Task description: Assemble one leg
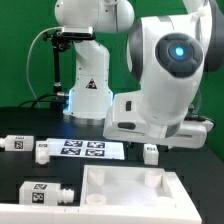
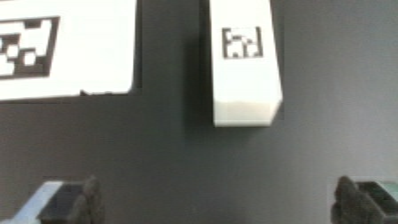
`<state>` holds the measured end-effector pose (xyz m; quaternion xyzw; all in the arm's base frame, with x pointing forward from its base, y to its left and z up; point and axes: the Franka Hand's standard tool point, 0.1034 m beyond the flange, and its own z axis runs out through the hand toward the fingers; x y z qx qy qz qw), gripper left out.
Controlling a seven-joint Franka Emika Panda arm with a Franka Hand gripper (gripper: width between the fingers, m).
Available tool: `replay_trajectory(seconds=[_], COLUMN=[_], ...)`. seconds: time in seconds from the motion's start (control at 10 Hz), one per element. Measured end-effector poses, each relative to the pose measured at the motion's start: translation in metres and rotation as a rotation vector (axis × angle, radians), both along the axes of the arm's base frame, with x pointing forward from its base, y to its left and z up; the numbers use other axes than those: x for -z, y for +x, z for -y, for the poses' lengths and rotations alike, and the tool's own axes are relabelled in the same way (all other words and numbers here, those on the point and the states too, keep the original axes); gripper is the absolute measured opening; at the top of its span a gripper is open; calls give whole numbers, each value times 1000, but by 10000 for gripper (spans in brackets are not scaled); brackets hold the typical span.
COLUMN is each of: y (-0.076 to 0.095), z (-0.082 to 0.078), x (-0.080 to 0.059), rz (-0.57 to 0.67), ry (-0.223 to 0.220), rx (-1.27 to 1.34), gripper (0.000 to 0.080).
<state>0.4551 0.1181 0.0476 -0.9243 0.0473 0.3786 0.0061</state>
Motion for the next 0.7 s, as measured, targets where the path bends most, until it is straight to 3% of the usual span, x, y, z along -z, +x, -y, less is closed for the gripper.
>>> replay_trajectory(seconds=[0.3, 0.7], y=[1, -34], z=[1, -5], x=[2, 14], rz=[8, -76], ry=[0, 0], rx=[3, 2], gripper=[649, 649])
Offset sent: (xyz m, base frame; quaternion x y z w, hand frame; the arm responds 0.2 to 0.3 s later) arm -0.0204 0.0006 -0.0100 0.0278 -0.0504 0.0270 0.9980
